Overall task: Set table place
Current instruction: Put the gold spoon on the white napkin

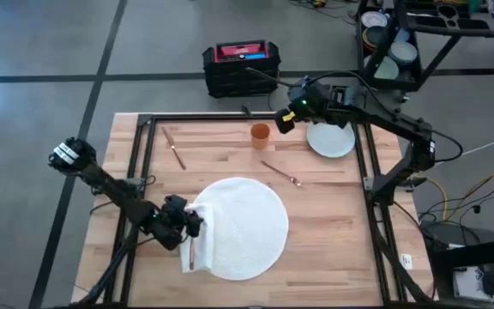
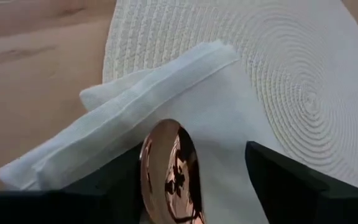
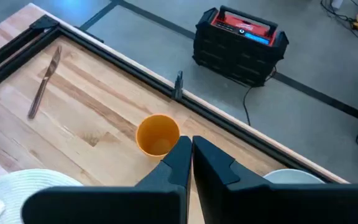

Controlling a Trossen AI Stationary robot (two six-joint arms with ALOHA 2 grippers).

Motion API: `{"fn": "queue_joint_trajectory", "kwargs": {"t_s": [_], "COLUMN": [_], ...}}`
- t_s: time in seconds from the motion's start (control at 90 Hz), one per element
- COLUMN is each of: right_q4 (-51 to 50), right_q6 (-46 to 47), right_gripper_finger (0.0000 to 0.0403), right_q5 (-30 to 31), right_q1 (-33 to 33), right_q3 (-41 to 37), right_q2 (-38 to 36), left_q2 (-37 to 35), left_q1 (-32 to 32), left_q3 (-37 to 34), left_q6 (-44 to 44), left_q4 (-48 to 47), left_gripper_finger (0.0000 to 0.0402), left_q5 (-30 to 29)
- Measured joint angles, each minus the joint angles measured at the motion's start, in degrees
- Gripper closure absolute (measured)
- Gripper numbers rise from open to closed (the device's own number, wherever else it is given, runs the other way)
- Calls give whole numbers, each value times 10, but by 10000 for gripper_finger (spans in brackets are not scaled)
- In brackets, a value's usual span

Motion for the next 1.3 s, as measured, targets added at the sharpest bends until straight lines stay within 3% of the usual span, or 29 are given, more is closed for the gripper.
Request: {"fn": "queue_joint_trajectory", "kwargs": {"t_s": [0.5,1.3], "right_q4": [0,0], "right_q6": [1,0], "right_gripper_finger": [403,403], "right_q5": [-1,-2], "right_q1": [0,0], "right_q3": [0,0], "right_q2": [0,0], "left_q2": [2,2], "left_q1": [59,80], "left_q3": [51,71], "left_q6": [212,252], "left_q4": [-72,-165], "left_gripper_finger": [163,155], "left_q5": [58,44]}}
